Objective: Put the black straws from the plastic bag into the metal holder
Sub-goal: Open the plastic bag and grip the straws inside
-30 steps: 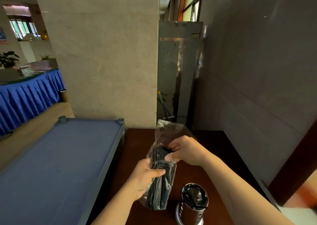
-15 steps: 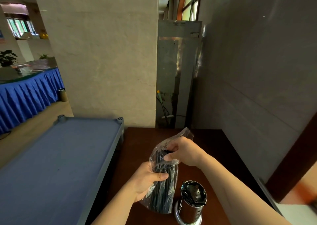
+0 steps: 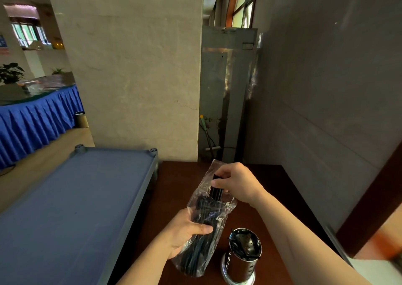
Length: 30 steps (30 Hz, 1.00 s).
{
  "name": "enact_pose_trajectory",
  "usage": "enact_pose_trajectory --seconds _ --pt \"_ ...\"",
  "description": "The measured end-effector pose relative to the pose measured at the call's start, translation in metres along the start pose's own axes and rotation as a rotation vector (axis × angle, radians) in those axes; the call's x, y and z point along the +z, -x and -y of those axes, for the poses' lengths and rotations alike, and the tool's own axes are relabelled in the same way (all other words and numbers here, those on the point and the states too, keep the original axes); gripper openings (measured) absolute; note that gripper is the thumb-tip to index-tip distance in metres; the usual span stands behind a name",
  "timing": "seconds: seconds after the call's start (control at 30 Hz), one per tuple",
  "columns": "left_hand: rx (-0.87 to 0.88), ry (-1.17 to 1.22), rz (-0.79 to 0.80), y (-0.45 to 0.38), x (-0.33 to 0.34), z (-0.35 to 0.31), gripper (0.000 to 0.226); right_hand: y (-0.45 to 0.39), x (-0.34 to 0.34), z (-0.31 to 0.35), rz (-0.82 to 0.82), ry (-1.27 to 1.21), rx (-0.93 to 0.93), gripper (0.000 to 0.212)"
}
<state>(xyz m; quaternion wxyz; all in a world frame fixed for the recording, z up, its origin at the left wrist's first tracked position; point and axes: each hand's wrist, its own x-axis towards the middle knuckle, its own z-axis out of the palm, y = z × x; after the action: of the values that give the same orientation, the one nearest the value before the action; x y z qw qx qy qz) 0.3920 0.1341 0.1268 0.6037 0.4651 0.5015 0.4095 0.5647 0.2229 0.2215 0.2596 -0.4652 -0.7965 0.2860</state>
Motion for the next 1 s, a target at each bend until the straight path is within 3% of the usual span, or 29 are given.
enact_pose_trajectory --seconds 0.13,0.27,0.37,0.7,1.0 --pt "-0.009 -0.007 0.001 0.000 -0.002 -0.002 0.037 0.002 0.002 0.000 -0.057 -0.133 0.012 0.011" --pt "-0.014 0.010 -0.010 -0.001 -0.001 -0.003 0.032 0.003 0.009 -0.001 -0.116 -0.346 0.119 0.027" --pt "0.003 0.045 -0.008 -0.001 0.001 -0.003 0.037 0.005 0.013 -0.003 -0.049 -0.455 0.183 0.040" --pt "0.031 0.084 0.016 -0.001 0.005 -0.008 0.038 0.010 0.019 -0.007 0.108 -0.553 0.155 0.035" --pt "0.035 0.107 0.057 -0.005 0.006 -0.008 0.032 0.010 0.020 -0.001 0.091 -0.491 0.131 0.028"
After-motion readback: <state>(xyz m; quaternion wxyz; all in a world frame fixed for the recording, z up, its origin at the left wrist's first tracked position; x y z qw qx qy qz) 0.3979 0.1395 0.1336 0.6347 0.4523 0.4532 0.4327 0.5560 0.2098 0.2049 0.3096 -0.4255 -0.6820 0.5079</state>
